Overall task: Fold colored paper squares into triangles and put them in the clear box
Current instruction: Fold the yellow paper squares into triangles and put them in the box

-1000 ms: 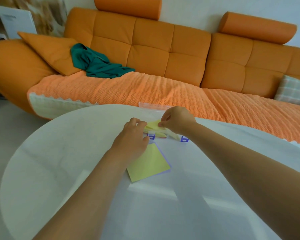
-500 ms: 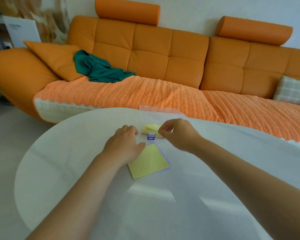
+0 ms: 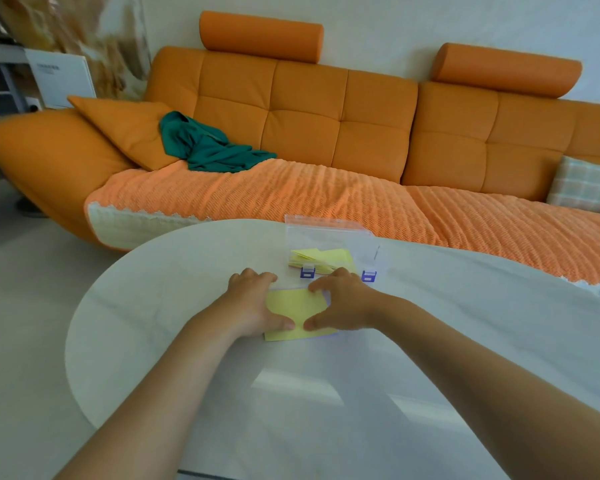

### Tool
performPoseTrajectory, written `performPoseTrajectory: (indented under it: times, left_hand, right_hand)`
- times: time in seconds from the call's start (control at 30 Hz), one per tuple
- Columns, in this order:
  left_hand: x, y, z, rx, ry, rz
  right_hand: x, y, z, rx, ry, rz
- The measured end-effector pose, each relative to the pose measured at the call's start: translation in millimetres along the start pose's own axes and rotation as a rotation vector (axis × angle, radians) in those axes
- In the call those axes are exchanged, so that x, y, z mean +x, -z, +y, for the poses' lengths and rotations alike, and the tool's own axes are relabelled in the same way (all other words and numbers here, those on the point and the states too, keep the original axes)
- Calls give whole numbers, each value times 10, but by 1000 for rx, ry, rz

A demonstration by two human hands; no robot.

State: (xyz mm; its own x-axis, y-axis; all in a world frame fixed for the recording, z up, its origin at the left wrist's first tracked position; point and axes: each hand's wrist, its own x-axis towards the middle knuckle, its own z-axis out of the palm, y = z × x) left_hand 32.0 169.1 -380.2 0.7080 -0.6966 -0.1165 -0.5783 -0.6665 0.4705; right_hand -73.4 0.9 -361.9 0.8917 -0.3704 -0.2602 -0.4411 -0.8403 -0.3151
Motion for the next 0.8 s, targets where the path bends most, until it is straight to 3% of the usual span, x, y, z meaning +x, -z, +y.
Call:
performPoseTrajectory:
  times: [0.27,0.4,0.53,0.67,0.8]
  left_hand:
    - [68,45,-43,42,-35,-5]
    - [82,44,-47,-163,-73,65]
    - [48,80,-45,-304,-110,165]
    - [25,123,-71,-216,-108,255]
    - [30,98,-69,-108,-145,312]
  right_hand:
    - [62,81,-61,39,13,-32]
    - [109,74,-53,99,33,-20]
    - [132,17,23,284,52,95]
    - [144,-12,109,496,65,209]
    - [115,-31,164,479,56,270]
